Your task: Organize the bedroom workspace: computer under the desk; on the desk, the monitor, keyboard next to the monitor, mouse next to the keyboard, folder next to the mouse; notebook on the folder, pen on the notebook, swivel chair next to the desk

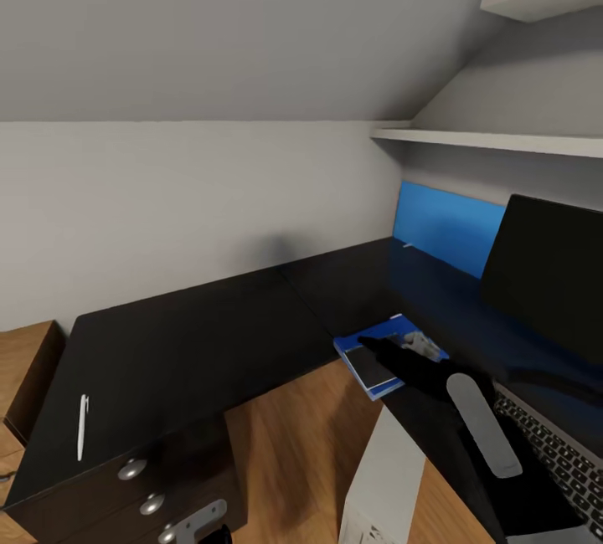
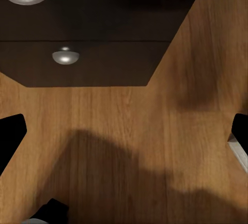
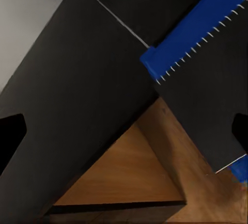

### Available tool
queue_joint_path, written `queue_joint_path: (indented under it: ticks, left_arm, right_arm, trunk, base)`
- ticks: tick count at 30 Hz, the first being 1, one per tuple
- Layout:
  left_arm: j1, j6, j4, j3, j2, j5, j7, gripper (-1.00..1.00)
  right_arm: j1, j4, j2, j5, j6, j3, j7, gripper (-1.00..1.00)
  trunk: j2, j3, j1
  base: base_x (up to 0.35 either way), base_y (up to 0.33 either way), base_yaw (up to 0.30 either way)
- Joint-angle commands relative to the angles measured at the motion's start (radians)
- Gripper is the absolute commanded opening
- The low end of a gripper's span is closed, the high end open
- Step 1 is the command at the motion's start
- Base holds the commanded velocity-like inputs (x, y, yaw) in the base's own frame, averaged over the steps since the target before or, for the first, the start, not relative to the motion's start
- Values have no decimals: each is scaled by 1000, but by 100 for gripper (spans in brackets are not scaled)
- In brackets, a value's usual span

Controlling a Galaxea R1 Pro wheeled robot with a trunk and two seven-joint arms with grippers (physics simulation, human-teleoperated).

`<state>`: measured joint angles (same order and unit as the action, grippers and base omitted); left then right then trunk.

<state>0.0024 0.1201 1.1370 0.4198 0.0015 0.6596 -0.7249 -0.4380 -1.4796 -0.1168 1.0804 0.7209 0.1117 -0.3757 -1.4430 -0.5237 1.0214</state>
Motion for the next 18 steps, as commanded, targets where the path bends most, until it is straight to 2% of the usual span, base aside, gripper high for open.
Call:
queue_joint_path:
  ticks: [1, 6, 10, 11, 18]
  left_arm:
    - [0, 6, 2, 1, 0, 2, -5, 100]
    - [0, 6, 3, 1, 1, 2, -5, 100]
    - [0, 6, 3, 1, 1, 2, -6, 100]
    - [0, 6, 3, 0, 1, 2, -5, 100]
    - [0, 6, 3, -1, 2, 2, -6, 100]
  right_arm:
    - [-1, -13, 10, -9, -1, 29, -41, 100]
    - [-1, -33, 45, -33, -7, 67, -86, 100]
    - [-1, -37, 51, -33, -3, 72, -93, 100]
    - [-1, -38, 49, -20, -2, 72, -81, 100]
    - [-1, -36, 50, -15, -9, 74, -66, 100]
  trunk:
    - [7, 2, -4]
    - [42, 18, -23]
    - [70, 31, -38]
    - [77, 34, -42]
    - [77, 34, -42]
  base:
    - [0, 0, 0]
    - [0, 0, 0]
    - [0, 0, 0]
    - [0, 0, 0]
    - [0, 0, 8]
